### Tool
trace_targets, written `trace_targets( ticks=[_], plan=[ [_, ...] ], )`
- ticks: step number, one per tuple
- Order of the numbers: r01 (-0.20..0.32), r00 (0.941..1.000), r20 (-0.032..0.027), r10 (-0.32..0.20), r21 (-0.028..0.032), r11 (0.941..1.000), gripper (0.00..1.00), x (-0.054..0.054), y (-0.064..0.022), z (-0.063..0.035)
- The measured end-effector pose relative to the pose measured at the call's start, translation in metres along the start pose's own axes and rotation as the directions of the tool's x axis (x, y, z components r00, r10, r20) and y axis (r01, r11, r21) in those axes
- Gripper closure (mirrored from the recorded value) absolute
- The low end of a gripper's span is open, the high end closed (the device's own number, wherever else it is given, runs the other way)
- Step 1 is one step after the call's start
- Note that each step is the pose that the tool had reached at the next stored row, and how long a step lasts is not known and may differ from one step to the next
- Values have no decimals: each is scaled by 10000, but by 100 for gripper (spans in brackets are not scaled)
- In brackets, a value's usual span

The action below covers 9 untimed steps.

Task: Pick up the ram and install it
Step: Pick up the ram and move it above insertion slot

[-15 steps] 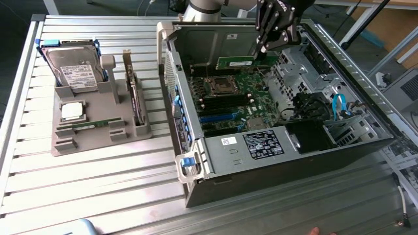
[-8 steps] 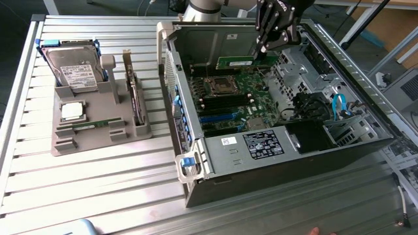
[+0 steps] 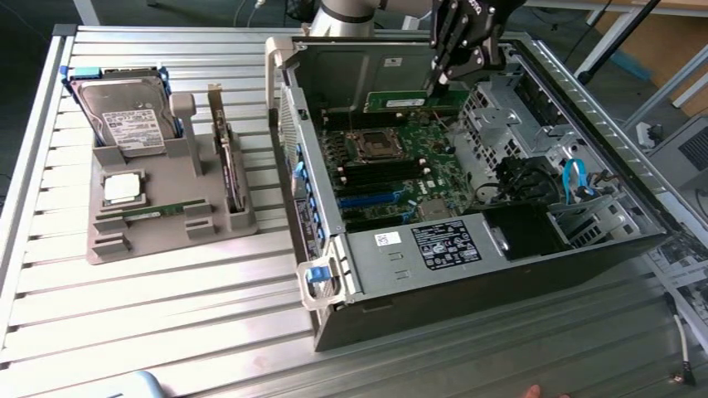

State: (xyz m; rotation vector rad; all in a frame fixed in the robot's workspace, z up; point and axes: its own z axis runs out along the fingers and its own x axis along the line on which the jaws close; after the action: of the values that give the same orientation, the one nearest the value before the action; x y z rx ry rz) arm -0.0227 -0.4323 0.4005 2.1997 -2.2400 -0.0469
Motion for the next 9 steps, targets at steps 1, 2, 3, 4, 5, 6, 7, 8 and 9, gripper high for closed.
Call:
trace_targets(
  ticks=[1,2,3,4,5,6,7,8,9],
  plan=[
    [0,10000,-1,0,0,10000,88,-4,0,0],
    [1,10000,0,-1,0,10000,88,-4,0,0],
    [1,10000,0,-1,1,10000,88,-4,0,0],
    [1,10000,0,-1,0,10000,88,-4,0,0],
    [1,10000,0,-1,0,10000,88,-4,0,2],
    [0,10000,14,0,0,10000,88,-4,0,23],
    [-1,10000,19,1,0,10000,88,-3,0,36],
    [-1,10000,20,1,0,10000,88,-3,-1,53],
    [-1,10000,20,1,0,10000,88,-3,-1,68]
  ],
)
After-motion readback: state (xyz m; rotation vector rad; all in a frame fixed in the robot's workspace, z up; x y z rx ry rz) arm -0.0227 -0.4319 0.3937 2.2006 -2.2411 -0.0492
